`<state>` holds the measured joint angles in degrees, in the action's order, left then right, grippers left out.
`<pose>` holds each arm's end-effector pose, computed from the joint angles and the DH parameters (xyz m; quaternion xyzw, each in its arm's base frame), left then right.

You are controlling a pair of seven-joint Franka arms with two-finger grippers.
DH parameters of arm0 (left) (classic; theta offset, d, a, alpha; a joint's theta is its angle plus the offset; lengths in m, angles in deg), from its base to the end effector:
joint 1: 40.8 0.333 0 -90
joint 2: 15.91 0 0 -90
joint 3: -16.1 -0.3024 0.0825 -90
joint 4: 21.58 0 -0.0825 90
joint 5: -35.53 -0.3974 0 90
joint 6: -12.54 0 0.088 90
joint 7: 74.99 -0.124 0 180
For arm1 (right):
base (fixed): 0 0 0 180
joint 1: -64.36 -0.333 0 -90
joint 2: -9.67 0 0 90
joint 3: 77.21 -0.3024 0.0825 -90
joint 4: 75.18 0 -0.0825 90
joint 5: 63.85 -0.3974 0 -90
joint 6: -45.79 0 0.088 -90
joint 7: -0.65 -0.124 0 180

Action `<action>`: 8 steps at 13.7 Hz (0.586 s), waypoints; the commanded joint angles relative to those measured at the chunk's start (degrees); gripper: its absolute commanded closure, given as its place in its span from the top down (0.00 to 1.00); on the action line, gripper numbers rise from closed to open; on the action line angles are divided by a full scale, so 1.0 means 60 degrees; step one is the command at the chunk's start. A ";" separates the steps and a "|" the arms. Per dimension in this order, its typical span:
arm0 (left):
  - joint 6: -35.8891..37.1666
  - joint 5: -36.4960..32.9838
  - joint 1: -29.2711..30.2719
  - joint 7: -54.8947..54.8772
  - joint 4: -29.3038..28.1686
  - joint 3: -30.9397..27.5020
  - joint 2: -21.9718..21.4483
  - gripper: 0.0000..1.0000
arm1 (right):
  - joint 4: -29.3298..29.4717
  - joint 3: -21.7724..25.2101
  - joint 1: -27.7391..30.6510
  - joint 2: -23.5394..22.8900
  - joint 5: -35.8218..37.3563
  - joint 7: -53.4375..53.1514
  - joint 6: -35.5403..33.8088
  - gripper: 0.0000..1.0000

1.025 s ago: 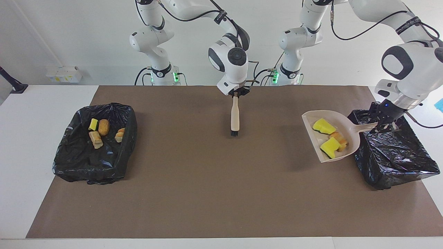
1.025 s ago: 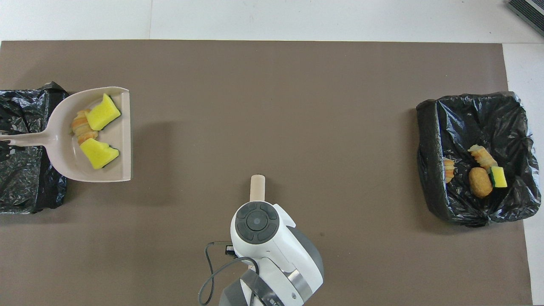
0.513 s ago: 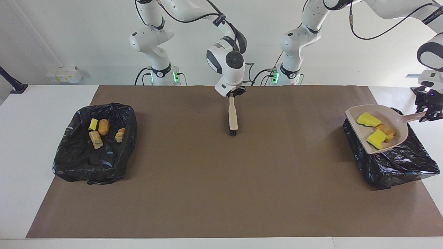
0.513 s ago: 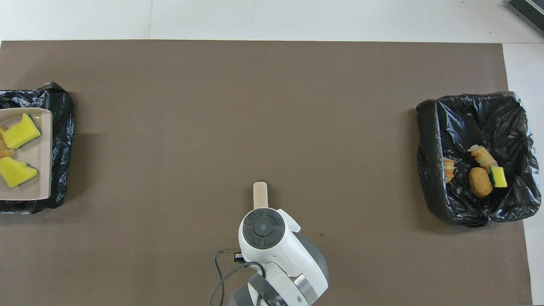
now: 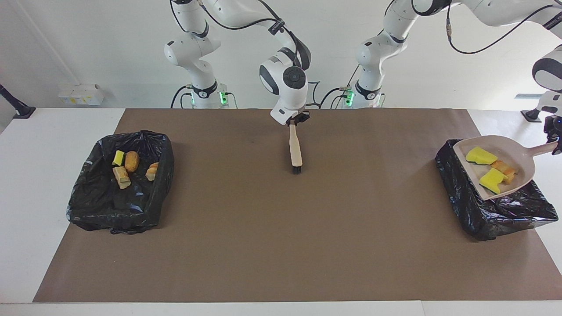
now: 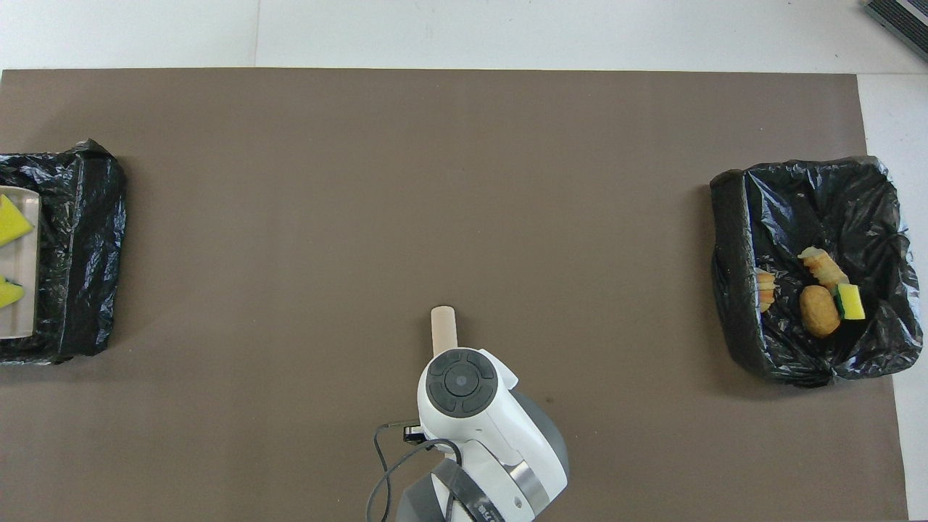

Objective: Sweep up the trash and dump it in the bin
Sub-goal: 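Tip the dustpan into the bin with the left gripper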

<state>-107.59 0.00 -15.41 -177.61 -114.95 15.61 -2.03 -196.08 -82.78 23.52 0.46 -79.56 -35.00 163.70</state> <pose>0.5902 0.3266 0.4778 -0.6654 0.6835 0.2062 0.2179 0.3647 0.4100 0.2882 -0.9869 -0.0164 0.1590 0.0221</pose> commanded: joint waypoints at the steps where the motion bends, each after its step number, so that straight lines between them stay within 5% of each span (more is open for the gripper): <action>1: 0.0013 -0.1848 -0.0511 0.1175 0.0108 -0.0065 -0.0028 0.00 | 0.0110 0.0006 0.0128 0.0026 0.0317 0.0216 0.0123 1.00; 8: 0.0438 -0.5190 -0.1376 0.1763 -0.0244 -0.0080 -0.0907 0.00 | 0.0885 0.0021 0.1619 0.0670 0.1342 0.0259 -0.0300 1.00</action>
<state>-106.11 -26.09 -22.36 -169.16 -114.93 15.76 -4.59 -192.09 -82.37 30.52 2.71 -73.37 -34.91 163.70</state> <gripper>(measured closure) 0.683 0.000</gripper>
